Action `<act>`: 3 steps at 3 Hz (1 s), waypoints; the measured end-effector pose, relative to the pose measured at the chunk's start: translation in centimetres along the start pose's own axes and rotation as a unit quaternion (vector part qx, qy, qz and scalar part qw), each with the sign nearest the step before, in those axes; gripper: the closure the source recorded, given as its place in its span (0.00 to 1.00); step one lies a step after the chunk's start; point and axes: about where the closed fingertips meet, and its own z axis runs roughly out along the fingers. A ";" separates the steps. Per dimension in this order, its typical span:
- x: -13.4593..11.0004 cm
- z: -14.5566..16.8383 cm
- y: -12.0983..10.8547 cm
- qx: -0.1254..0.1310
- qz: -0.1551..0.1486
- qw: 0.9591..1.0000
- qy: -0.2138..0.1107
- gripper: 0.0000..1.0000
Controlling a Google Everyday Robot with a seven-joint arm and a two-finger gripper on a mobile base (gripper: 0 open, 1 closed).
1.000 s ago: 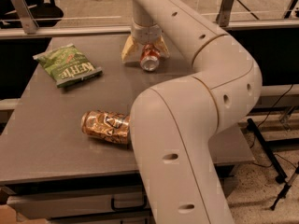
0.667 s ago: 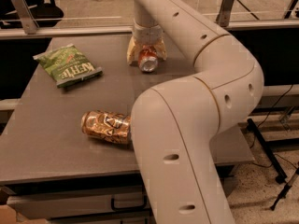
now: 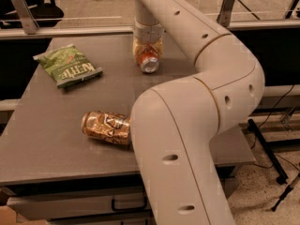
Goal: Place coke can upright
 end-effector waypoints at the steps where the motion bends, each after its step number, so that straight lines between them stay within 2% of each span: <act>1: -0.1 -2.7 -1.2 -0.030 -0.025 0.998 -0.049 1.00; 2: 0.0 -6.9 -2.1 -0.073 -0.064 0.987 -0.128 1.00; 3: 1.3 -10.7 -2.4 -0.133 -0.110 0.963 -0.208 1.00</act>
Offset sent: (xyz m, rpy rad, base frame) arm -0.0417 -0.0417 0.1248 0.3035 -0.4376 0.2757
